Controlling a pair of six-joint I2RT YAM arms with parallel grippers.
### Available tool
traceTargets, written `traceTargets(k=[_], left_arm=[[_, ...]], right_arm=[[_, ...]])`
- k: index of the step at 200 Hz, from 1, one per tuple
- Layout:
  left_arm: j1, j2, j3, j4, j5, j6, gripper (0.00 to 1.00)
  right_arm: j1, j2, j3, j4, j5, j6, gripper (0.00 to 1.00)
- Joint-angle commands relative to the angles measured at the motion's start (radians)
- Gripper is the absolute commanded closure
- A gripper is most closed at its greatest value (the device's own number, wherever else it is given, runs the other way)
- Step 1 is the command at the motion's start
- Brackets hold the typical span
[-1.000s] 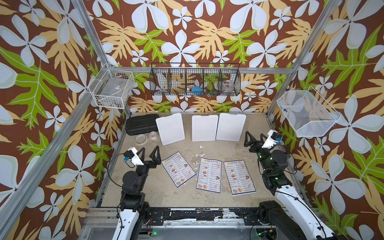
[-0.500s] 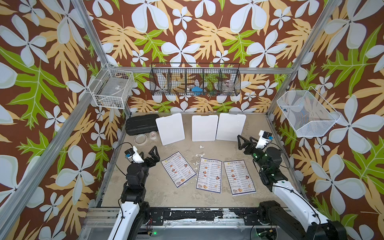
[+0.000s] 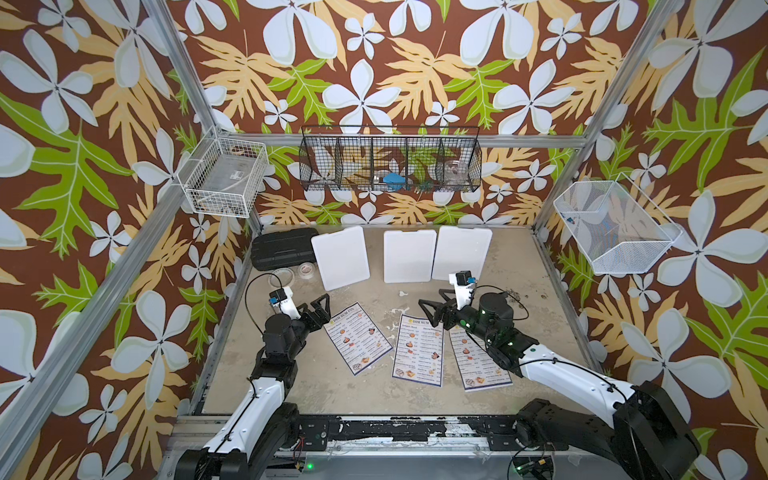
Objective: Insert the menus into the narrow rack
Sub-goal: Move the narrow rack to the center of the board.
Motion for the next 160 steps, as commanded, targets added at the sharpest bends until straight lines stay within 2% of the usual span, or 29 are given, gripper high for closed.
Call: traceTargets(k=[1, 17, 31, 63, 114, 160], left_arm=[[0.002, 0.036, -0.012, 0.157, 0.005, 0.0, 0.0], [0.002, 0.074, 0.001, 0.213, 0.013, 0.026, 0.01], [0.003, 0.11, 0.039, 0.21, -0.017, 0.062, 0.1], [0.019, 0.246, 0.135, 0.255, 0.008, 0.109, 0.15], [0.082, 0.552, 0.236, 0.5, 0.168, 0.073, 0.2], [0.098, 0.775, 0.331, 0.661, 0.267, 0.075, 0.21]], right_arm=[[0.006, 0.001, -0.005, 0.036, 0.036, -0.03, 0.08], [0.007, 0.001, -0.009, 0.046, 0.037, -0.028, 0.09], [0.006, -0.003, -0.015, 0.052, 0.035, -0.028, 0.09], [0.006, -0.04, -0.049, 0.052, 0.066, -0.058, 0.09], [0.005, -0.169, -0.143, 0.052, 0.169, -0.098, 0.08], [0.005, -0.243, -0.201, 0.099, 0.113, -0.087, 0.08]])
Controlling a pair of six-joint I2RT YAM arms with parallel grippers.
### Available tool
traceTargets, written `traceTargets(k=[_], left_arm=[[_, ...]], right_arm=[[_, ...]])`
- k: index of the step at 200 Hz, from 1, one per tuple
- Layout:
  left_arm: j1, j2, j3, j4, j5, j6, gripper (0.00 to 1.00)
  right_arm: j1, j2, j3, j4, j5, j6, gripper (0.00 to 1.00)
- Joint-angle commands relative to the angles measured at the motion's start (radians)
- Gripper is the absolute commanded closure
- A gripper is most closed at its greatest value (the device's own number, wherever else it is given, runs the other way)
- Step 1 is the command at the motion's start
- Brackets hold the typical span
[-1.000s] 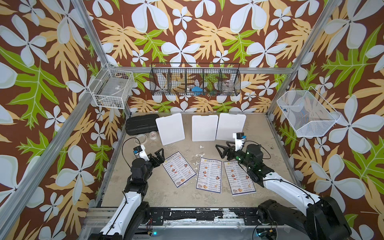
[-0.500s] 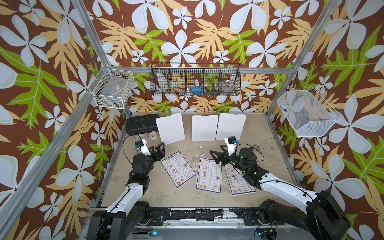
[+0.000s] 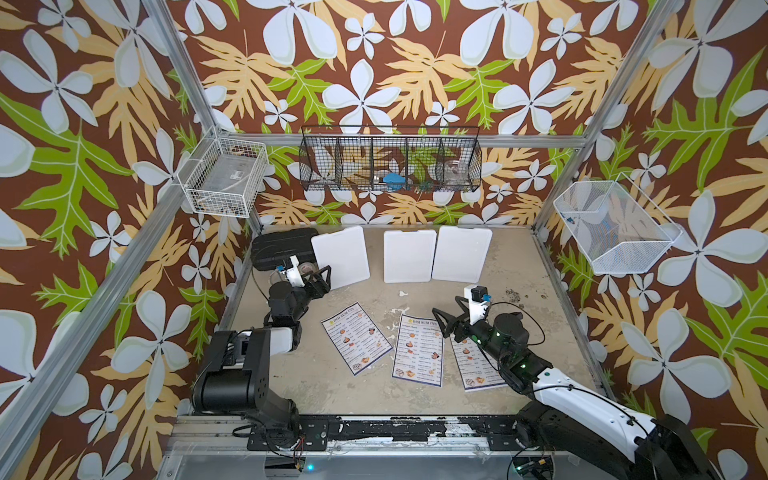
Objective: Insert the menus into the narrow rack
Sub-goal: Move the narrow rack to the center of the board.
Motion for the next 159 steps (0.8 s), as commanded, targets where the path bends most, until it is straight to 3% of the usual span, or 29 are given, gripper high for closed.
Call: traceTargets(k=[1, 80, 136, 159], left_arm=[[0.014, 0.076, 0.042, 0.14, 0.073, -0.004, 0.21], [0.041, 0.267, 0.185, 0.236, 0.197, -0.098, 0.2], [0.04, 0.317, 0.194, 0.342, 0.301, -0.156, 0.38], [0.04, 0.31, 0.174, 0.378, 0.32, -0.167, 0.4]], right_arm=[[0.001, -0.021, -0.009, 0.05, -0.018, -0.006, 0.08], [0.0, -0.05, -0.033, 0.071, -0.057, -0.002, 0.09], [0.001, -0.056, -0.036, 0.074, -0.071, 0.001, 0.09], [0.001, -0.056, -0.036, 0.075, -0.075, 0.003, 0.09]])
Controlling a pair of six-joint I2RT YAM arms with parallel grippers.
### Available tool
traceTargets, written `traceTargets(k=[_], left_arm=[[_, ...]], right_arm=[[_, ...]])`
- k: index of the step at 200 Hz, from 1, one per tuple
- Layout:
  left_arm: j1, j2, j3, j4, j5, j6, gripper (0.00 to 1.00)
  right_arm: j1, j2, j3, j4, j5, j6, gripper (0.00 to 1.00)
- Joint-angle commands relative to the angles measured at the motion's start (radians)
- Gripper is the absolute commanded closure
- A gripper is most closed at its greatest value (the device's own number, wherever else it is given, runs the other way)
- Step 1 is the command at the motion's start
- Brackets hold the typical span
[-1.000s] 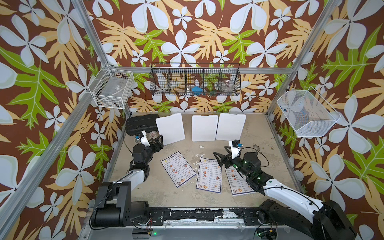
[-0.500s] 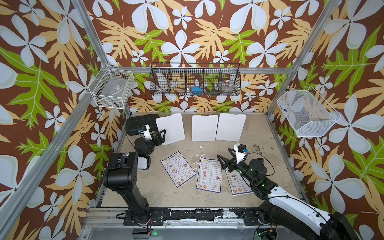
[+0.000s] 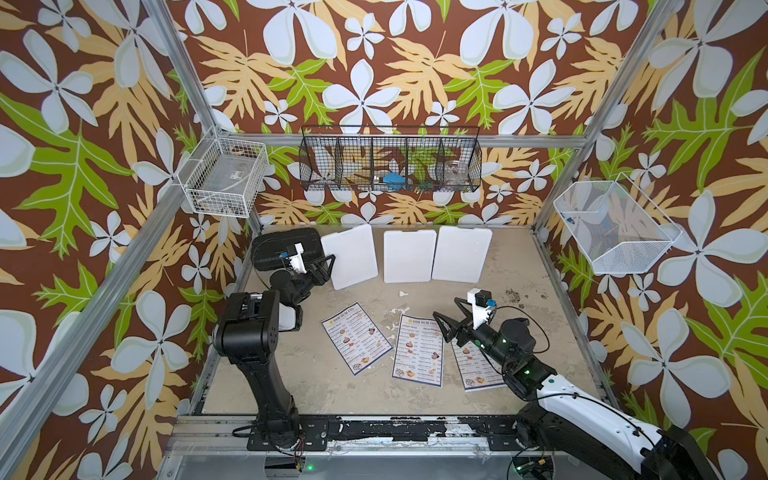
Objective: Insert the menus into the narrow rack
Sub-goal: Move the narrow rack to the center of the board.
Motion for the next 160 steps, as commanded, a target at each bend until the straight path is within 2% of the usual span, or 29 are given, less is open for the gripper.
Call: traceTargets(k=[1, 28, 51, 74, 102, 123, 160], left_arm=[[0.001, -0.009, -0.013, 0.09, 0.05, -0.023, 0.4], [0.001, -0.008, -0.016, 0.1, 0.041, -0.029, 0.39], [0.0, -0.003, 0.044, -0.035, -0.001, 0.001, 0.34], [-0.013, 0.018, 0.091, -0.08, -0.01, 0.017, 0.28], [-0.045, 0.02, 0.153, -0.21, -0.059, 0.09, 0.27], [-0.056, 0.007, 0.15, -0.221, -0.067, 0.108, 0.36], [-0.056, -0.052, 0.097, -0.208, -0.08, 0.121, 0.68]], right_arm=[[0.0, 0.0, 0.002, 0.03, -0.013, 0.003, 0.09], [0.001, -0.001, 0.0, 0.032, -0.014, 0.004, 0.09], [0.0, -0.001, 0.001, 0.033, -0.019, 0.005, 0.09], [0.0, -0.001, 0.0, 0.034, -0.024, 0.006, 0.09], [0.0, 0.003, 0.0, 0.036, -0.025, 0.004, 0.09], [0.0, 0.006, -0.001, 0.04, -0.024, 0.002, 0.09], [0.001, 0.009, 0.002, 0.041, -0.019, 0.0, 0.09]])
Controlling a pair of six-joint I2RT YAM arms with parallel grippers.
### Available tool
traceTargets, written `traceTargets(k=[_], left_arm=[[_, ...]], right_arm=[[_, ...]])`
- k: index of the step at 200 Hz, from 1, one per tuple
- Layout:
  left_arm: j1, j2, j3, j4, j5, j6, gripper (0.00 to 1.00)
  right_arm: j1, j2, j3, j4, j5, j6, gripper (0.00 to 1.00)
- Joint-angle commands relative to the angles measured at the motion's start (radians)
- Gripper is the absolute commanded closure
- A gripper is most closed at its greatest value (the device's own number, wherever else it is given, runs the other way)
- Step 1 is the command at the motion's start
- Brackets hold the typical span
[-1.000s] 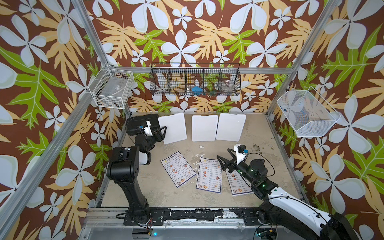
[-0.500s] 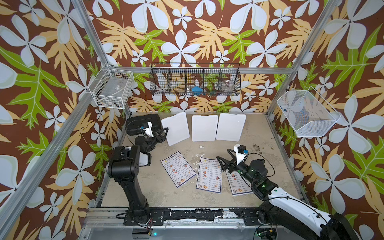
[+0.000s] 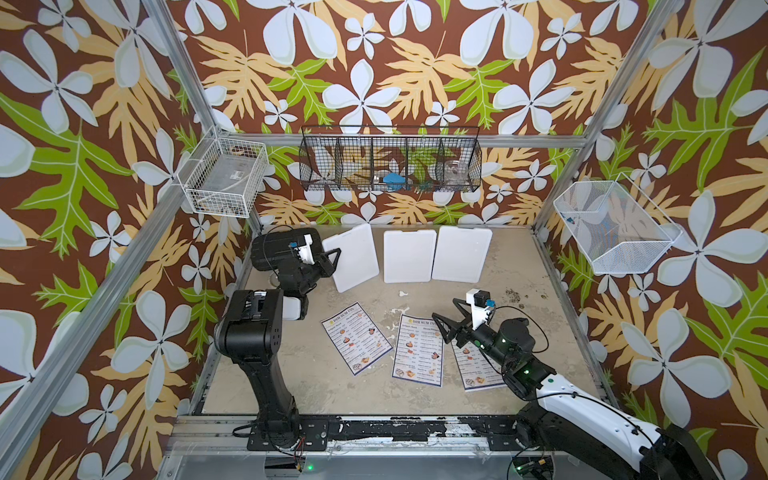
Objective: Insert the menus into the narrow rack
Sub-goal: Move the narrow rack to the center of the board.
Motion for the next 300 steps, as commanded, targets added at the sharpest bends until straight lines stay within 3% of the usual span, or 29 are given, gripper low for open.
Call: traceTargets(k=[1, 50, 157, 217, 300], left_arm=[[0.0, -0.034, -0.025, 0.005, -0.022, 0.027, 0.68], [0.0, -0.144, -0.13, 0.009, -0.022, 0.036, 0.78], [-0.017, -0.582, -0.515, -0.031, -0.004, 0.046, 0.8], [-0.1, -0.783, -0.547, -0.186, -0.012, 0.088, 0.81], [-0.237, -0.795, -0.52, -0.197, 0.049, 0.105, 0.83]], right_arm=[[0.0, 0.0, 0.003, 0.033, 0.003, -0.002, 0.09], [0.0, -0.011, 0.001, 0.03, 0.005, -0.002, 0.09], [0.0, -0.061, -0.021, 0.042, 0.004, 0.016, 0.09], [0.0, -0.085, -0.033, 0.042, 0.012, 0.031, 0.1], [0.0, -0.106, -0.038, 0.025, 0.052, 0.034, 0.12]])
